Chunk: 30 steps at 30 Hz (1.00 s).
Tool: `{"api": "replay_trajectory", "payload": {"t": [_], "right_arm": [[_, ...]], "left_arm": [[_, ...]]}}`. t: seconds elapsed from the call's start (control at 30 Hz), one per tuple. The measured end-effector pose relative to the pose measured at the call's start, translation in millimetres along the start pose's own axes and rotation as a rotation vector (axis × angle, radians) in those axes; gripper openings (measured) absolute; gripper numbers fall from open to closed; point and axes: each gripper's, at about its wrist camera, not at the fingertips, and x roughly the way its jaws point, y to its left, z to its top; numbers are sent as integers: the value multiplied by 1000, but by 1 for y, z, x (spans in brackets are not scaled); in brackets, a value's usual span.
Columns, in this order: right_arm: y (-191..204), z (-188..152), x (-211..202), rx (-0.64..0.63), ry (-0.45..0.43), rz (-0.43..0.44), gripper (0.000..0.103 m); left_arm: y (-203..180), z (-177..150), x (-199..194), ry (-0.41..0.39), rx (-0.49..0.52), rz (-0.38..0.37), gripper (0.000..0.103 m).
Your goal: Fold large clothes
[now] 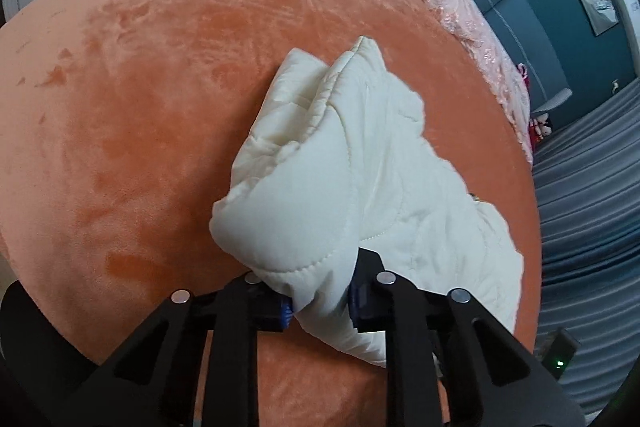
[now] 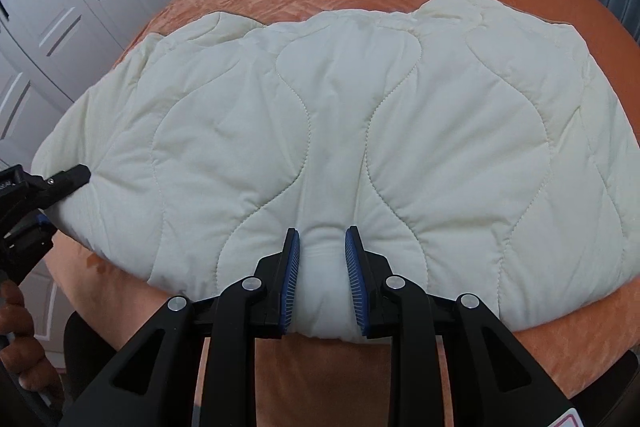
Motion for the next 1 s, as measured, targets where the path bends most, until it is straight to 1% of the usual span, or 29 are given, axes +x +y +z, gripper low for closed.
{"api": "replay_trajectory", "payload": {"t": [0.07,0.13,0.17,0.2,0.23,0.3,0.37,0.43,0.5,0.53,0.6,0.67,0.73,0.77,0.8,0.87,1.0], "right_arm": [[-1,-8,-13,-18,8,21,20],[-1,-17,-27,-23,15,67,19],[1,-21,-32,-21,28,96,19],[4,-26,-36,-24,44,125,15],[9,-31,-39,-35,55,139,13],[24,-40,-39,-68,82,163,12],[40,-49,-35,-106,100,173,11],[53,-54,-21,-133,128,170,9],[65,-57,-3,-156,147,141,9],[69,-57,7,-168,150,131,9],[69,-54,15,-167,134,143,7],[60,-47,12,-128,142,179,5],[45,-42,-5,-73,137,218,4],[35,-40,-19,-58,119,215,4],[27,-40,-31,-51,100,199,4],[3,-38,-58,-44,66,138,4],[-49,-47,-97,27,28,37,4]], "left_arm": [[-5,-2,-24,-6,32,-36,16],[-8,-5,-50,-23,79,-46,16],[-8,-7,-63,-35,94,-45,16],[-6,-8,-75,-49,104,-41,16],[-5,-8,-84,-63,112,-39,16],[0,-7,-99,-84,121,-21,16],[3,-5,-106,-98,125,8,16],[2,-5,-109,-103,140,29,16],[-8,-7,-105,-88,166,22,16],[-13,-10,-105,-84,189,18,16],[-39,-20,-106,-94,271,20,16],[-64,-28,-107,-108,347,-3,16],[-90,-33,-105,-103,397,-50,16],[-103,-36,-103,-96,419,-69,16],[-115,-39,-100,-88,438,-84,16],[-137,-47,-91,-67,476,-109,16],[-178,-78,-67,-17,542,-125,16]]}}
